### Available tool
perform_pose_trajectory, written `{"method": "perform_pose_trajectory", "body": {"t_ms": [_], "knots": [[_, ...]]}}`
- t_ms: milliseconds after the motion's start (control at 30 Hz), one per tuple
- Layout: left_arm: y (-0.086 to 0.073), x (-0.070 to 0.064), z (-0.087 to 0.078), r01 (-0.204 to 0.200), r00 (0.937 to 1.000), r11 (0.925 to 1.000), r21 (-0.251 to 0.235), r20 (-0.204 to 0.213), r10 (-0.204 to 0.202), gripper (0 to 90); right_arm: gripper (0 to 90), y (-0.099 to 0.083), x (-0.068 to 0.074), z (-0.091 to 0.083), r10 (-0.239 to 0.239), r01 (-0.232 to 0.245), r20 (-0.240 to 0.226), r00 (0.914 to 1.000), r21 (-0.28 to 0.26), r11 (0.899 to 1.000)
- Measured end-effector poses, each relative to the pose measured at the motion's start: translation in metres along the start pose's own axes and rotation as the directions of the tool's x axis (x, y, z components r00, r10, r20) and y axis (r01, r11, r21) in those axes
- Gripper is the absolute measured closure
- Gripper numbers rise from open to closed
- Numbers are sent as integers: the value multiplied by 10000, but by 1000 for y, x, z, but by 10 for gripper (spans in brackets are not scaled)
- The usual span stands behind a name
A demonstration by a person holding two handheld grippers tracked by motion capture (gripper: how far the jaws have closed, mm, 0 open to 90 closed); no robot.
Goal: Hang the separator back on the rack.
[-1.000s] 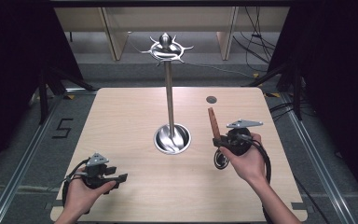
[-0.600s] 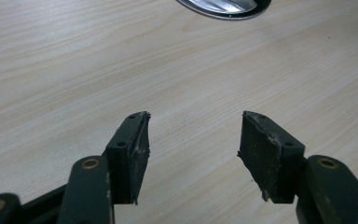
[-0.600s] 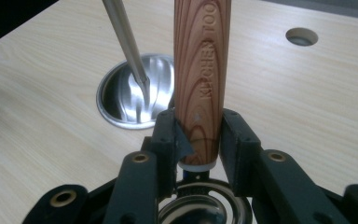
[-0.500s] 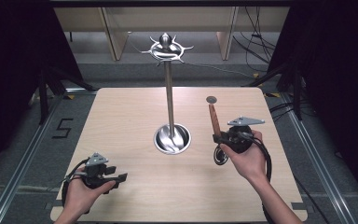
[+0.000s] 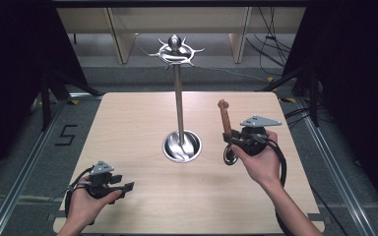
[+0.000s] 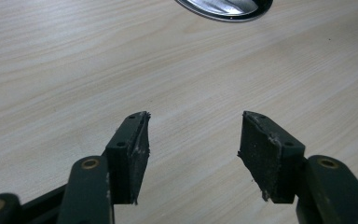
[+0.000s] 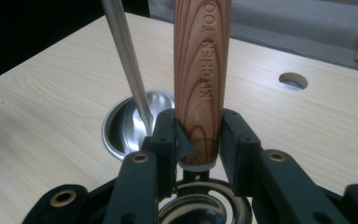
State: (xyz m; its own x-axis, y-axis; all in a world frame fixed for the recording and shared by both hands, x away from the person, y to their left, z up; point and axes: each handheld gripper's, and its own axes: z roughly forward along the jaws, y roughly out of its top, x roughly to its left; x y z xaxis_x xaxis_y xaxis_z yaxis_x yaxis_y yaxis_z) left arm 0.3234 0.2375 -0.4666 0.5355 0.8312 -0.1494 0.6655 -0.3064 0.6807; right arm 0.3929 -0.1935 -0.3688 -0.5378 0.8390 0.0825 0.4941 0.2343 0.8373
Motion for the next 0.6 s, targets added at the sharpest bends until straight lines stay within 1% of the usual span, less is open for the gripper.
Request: {"method": "perform_pose_trajectory", "body": {"t_ms": [33, 67, 100, 133, 167, 200, 233, 267, 300, 333, 367, 400, 433, 467, 500, 533, 567, 600], "knots": [[0, 0, 0, -13, 10000, 10000, 8, 0, 13, 418, 699, 1, 1, -1, 105, -105, 0, 9999, -38, 9999], [0, 0, 0, -34, 10000, 10000, 27, -3, 34, 418, 699, 2, 0, -1, -161, 161, 69, 9998, -23, 9999], [0, 0, 0, -44, 10000, 10000, 36, -4, 44, 418, 699, 3, 2, -1, 68, -68, 5, 10000, -121, 9999], [0, 0, -1, -59, 10000, 10000, 44, -1, 59, 418, 699, 5, 1, -1, -93, 92, -38, 9999, -132, 9999], [0, 1, -1, -71, 10000, 10000, 52, 0, 71, 418, 699, 6, 1, -2, -172, 174, 113, 9998, -183, 9997], [0, 1, -1, -79, 10000, 10000, 55, -3, 79, 418, 699, 7, -1, -2, -446, 451, 210, 9988, -272, 9986], [0, 2, -2, -268, 9996, 9994, 225, -36, 269, 418, 699, 8, 3, -2, -3, 6, 93, 10000, -308, 9995], [0, 2, -2, -285, 9996, 9993, 242, -34, 286, 418, 699, 9, 1, -3, -264, 267, 129, 9996, -273, 9993], [0, 1, -1, -133, 9999, 9999, 105, -6, 133, 418, 699, 10, 2, -3, -137, 140, 76, 9999, -407, 9991], [0, 1, -1, -123, 9999, 9999, 94, -4, 123, 418, 699, 11, 2, -3, -226, 232, 129, 9997, -444, 9987], [0, 1, -1, -173, 9998, 9998, 130, -14, 173, 418, 699, 13, 1, -5, -437, 445, 190, 9989, -405, 9982], [0, 1, -2, -177, 9998, 9997, 156, 13, 176, 418, 699, 13, 4, -4, -116, 121, 100, 9999, -485, 9987], [1, 1, -2, -175, 9998, 9997, 180, 32, 174, 418, 699, 15, 3, -6, -246, 250, 84, 9997, -502, 9984], [0, 0, -1, -62, 10000, 10000, 38, -7, 62, 417, 699, 15, 3, -5, -336, 340, 78, 9994, -607, 9976], [0, 1, -1, -119, 9999, 9999, 87, -9, 119, 418, 699, 16, 4, -5, -367, 378, 153, 9992, -753, 9964], [0, 1, -1, -163, 9999, 9998, 112, -17, 163, 417, 699, 18, 3, -6, -516, 520, 77, 9986, -726, 9960], [0, 1, -1, -161, 9999, 9998, 110, -17, 161, 417, 699, 19, 5, -7, -259, 260, 26, 9997, -692, 9973], [1, 3, -3, -388, 9992, 9988, 313, -52, 390, 417, 699, 20, 3, -6, -608, 612, 69, 9981, -870, 9943]]}}
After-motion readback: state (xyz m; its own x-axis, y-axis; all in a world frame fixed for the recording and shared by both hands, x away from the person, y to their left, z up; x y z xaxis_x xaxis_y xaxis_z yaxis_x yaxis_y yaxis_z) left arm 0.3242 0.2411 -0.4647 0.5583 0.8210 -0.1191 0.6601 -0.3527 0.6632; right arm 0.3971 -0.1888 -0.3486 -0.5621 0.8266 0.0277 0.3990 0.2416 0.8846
